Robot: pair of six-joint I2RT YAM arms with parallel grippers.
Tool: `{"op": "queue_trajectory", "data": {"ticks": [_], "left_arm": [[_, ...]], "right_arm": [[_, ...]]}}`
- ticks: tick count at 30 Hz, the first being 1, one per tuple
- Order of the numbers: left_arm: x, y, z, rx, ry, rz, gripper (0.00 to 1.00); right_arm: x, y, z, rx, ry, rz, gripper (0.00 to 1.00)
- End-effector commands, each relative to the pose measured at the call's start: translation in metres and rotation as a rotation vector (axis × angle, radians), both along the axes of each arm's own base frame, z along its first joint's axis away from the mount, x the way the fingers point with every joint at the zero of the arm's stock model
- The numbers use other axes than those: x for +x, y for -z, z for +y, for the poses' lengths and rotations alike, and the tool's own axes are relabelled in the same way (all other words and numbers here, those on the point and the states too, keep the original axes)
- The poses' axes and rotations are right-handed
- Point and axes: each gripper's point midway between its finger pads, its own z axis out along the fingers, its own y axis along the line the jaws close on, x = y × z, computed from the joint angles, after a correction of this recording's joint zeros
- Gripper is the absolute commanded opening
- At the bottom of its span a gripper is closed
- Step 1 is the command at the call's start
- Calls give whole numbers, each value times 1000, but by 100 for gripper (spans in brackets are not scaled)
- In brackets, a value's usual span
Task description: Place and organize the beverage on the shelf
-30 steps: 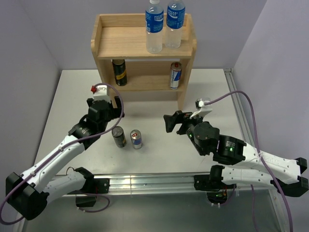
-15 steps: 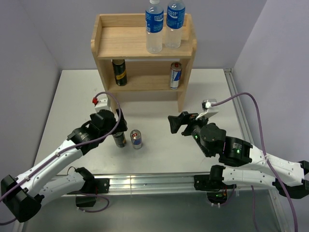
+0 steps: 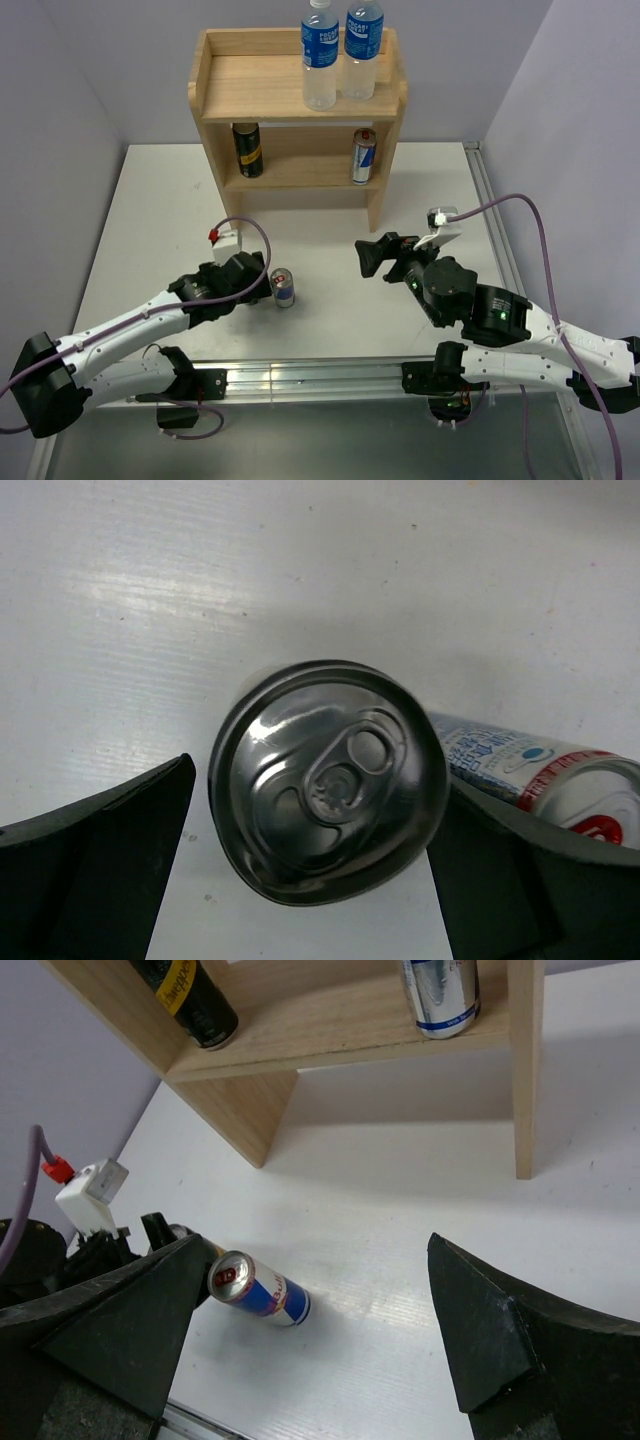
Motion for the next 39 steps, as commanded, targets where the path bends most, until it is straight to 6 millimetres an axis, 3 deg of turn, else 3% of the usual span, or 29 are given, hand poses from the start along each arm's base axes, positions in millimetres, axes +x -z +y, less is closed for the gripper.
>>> {"op": "queue_trajectory", "data": {"ticks": [1, 15, 21, 25, 35, 39], "left_arm": [[7, 0, 5, -32, -105, -62, 99], [12, 7, 11, -37, -210, -195, 91], [10, 13, 7, -40, -210, -233, 81], [10, 17, 5, -27, -214, -245, 69], [7, 17, -4, 54, -246, -309, 64], [7, 14, 0, 139, -256, -322, 49]], "right_arm": [[2, -4, -8, 21, 37, -6, 99], [3, 2, -10, 12, 48, -2, 99], [3, 5, -12, 8, 59, -2, 99], [3, 7, -12, 4, 59, 0, 99], [2, 10, -14, 14, 58, 4, 99], [2, 10, -15, 15, 60, 5, 99]]}}
